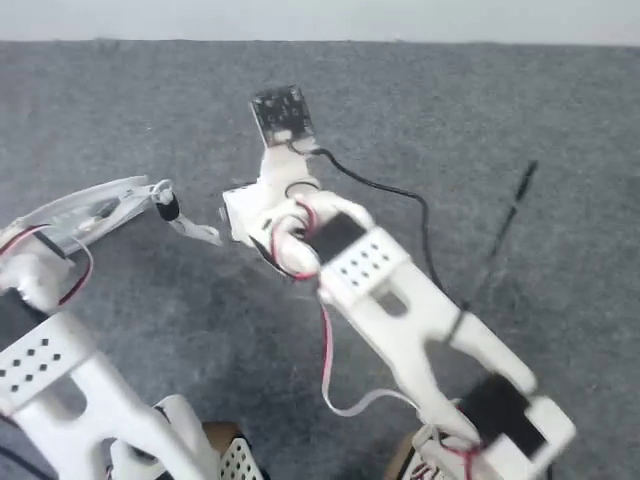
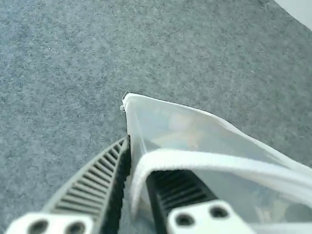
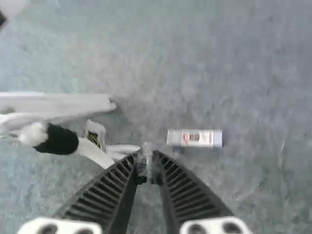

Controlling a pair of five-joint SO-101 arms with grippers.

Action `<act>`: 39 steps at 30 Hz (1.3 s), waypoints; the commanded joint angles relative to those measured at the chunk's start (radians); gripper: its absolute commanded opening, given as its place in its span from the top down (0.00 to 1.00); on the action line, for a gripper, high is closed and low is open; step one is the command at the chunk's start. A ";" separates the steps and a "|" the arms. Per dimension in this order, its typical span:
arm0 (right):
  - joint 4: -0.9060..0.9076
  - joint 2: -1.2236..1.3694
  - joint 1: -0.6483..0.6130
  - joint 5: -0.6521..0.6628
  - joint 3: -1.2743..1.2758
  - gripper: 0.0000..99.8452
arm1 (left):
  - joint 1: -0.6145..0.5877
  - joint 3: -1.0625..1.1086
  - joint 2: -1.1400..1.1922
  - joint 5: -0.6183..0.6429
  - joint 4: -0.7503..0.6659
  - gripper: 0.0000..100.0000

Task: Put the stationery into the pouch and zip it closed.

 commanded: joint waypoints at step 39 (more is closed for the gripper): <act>0.323 1.070 0.061 -0.364 -1.175 0.76 | 0.002 -0.001 -0.052 -0.009 -0.025 0.99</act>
